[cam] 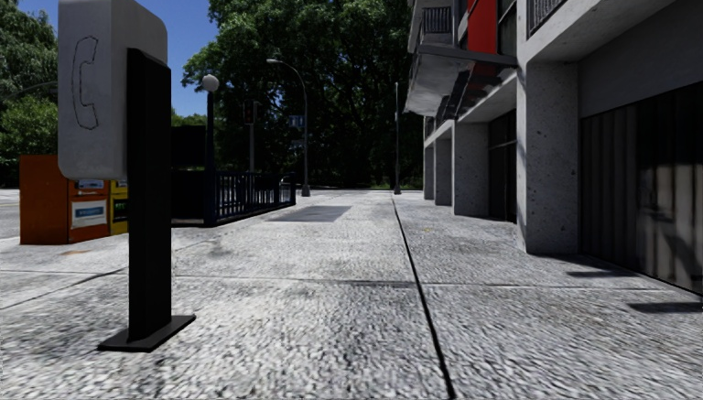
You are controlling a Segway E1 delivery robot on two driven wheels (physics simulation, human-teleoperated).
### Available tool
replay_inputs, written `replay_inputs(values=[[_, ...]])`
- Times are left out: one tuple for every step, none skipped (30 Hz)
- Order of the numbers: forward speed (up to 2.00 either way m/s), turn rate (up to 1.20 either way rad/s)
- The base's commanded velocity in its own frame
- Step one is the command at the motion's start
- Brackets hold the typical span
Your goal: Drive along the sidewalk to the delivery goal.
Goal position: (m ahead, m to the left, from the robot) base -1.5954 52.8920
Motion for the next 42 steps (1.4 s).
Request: replay_inputs(values=[[2.00,0.00],[2.00,0.00],[2.00,0.00],[2.00,0.00],[2.00,0.00],[2.00,0.00],[2.00,0.00],[2.00,0.00],[2.00,0.00],[2.00,0.00],[2.00,0.00],[2.00,0.00],[2.00,-0.13],[2.00,-0.17],[2.00,-0.18],[2.00,-0.18],[2.00,-0.18],[2.00,-0.10],[2.00,0.00],[2.00,0.00],[2.00,0.00],[2.00,0.00],[2.00,0.00],[2.00,0.00],[2.00,0.00],[2.00,0.00],[2.00,0.00],[2.00,0.00],[2.00,0.00],[2.00,0.00],[2.00,0.00],[2.00,0.00],[2.00,0.00],[2.00,0.00],[2.00,0.00],[2.00,0.00],[2.00,0.00],[2.00,0.00],[2.00,0.00],[2.00,0.00],[2.00,0.00],[2.00,0.00]])
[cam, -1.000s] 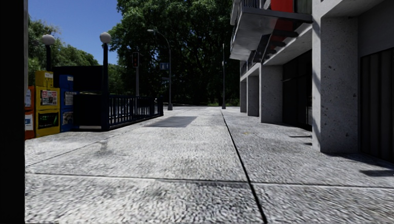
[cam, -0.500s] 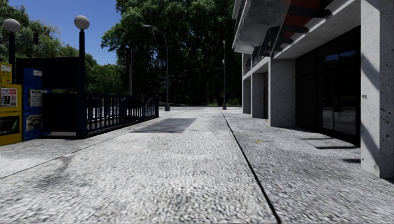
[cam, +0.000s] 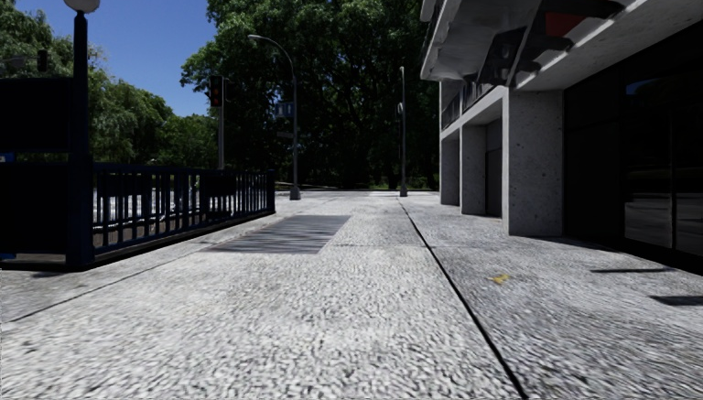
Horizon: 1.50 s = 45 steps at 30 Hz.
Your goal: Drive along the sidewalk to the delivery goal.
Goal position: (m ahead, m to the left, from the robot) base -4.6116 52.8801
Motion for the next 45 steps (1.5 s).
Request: replay_inputs(values=[[2.00,0.00],[2.00,0.00],[2.00,0.00],[2.00,0.00],[2.00,0.00],[2.00,0.00],[2.00,0.00],[2.00,0.00],[2.00,0.00],[2.00,0.00],[2.00,0.00],[2.00,0.00],[2.00,0.00],[2.00,0.00],[2.00,0.00],[2.00,0.00],[2.00,0.00],[2.00,0.00],[2.00,0.00],[2.00,0.00],[2.00,0.00],[2.00,0.00],[2.00,0.00],[2.00,0.00],[2.00,0.00],[2.00,0.00],[2.00,0.00],[2.00,0.00],[2.00,0.00],[2.00,0.00],[2.00,0.00],[2.00,0.00],[2.00,0.00],[2.00,0.00],[2.00,0.00],[2.00,0.00],[2.00,0.00],[2.00,0.00],[2.00,0.00],[2.00,0.00],[2.00,0.00],[2.00,0.00],[2.00,0.00],[2.00,0.00],[2.00,0.00]])
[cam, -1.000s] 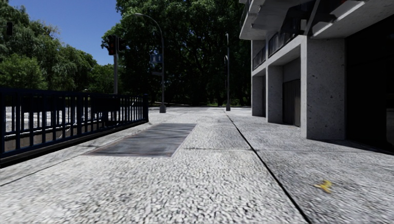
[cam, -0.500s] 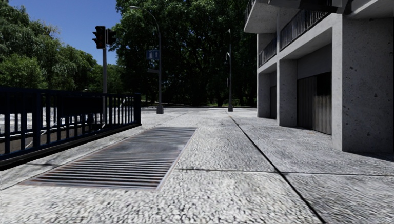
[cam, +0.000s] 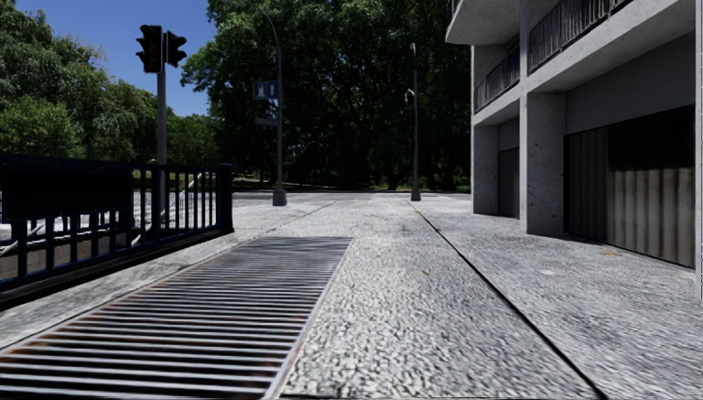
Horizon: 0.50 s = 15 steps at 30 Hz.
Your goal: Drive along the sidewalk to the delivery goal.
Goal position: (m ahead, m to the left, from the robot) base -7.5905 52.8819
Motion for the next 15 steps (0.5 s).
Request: replay_inputs(values=[[2.00,0.00],[2.00,0.00],[2.00,0.00],[2.00,0.00],[2.00,0.00],[2.00,0.00],[2.00,0.00],[2.00,0.00],[2.00,0.00],[2.00,0.00],[2.00,0.00],[2.00,0.00],[2.00,0.00],[2.00,0.00],[2.00,0.00]])
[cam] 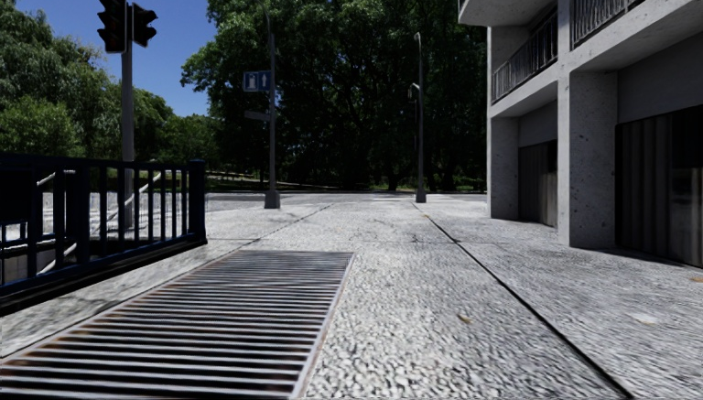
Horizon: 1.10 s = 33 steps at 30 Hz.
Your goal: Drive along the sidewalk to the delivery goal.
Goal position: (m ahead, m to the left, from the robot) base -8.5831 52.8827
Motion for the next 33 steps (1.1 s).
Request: replay_inputs(values=[[2.00,0.00],[2.00,0.00],[2.00,0.00],[2.00,0.00],[2.00,0.00],[2.00,0.00],[2.00,0.00],[2.00,0.00],[2.00,0.00],[2.00,0.00],[2.00,0.00],[2.00,0.00],[2.00,0.00],[2.00,0.00],[2.00,0.00],[2.00,0.00],[2.00,0.00],[2.00,0.00],[2.00,0.00],[2.00,0.00],[2.00,0.00],[2.00,0.00],[2.00,0.00],[2.00,0.00],[2.00,0.00],[2.00,0.00],[2.00,0.06],[2.00,0.15],[2.00,0.21],[2.00,0.21],[2.00,0.26],[2.00,0.27],[2.00,0.27]])
